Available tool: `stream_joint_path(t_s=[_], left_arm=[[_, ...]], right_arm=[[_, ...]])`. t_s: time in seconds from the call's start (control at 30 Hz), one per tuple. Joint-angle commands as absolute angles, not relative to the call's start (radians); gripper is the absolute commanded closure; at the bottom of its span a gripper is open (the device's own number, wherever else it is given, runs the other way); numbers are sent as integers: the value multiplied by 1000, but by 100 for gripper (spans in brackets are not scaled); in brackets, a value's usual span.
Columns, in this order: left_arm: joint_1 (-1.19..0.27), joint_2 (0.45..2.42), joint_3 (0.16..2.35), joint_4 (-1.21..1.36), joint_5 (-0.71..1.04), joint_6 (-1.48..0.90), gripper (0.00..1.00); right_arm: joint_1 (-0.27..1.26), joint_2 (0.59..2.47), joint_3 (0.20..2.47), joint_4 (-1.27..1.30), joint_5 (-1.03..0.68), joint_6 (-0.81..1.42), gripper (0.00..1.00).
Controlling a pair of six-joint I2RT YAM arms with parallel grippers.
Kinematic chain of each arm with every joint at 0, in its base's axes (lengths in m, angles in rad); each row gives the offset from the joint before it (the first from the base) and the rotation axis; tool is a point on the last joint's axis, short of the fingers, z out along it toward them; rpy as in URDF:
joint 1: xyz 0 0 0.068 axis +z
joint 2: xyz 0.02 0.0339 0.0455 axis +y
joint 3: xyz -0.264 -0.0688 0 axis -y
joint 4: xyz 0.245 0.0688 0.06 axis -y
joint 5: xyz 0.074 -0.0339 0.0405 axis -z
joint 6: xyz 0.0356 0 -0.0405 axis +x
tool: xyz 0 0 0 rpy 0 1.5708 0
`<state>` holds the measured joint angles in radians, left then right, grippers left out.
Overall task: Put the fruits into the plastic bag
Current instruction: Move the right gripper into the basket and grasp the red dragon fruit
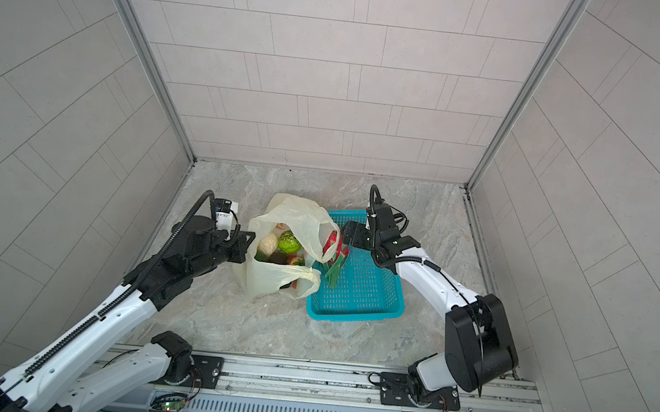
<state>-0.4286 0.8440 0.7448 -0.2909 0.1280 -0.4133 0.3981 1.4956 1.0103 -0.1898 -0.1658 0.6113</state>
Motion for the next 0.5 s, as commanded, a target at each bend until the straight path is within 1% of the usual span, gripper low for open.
stream_joint_path(t_s=[0.0,0.3,0.47], left_arm=[[-431,821,748,-291,109,-409,100],[-432,828,746,-291,111,-409,100],[-432,827,745,-291,112,-405,100]], right_arm=[[391,1536,1041,-186,-207,637,7],[394,1655,1091,-219,-340,628,8],[411,1691,1125,-258,-359,605,7]])
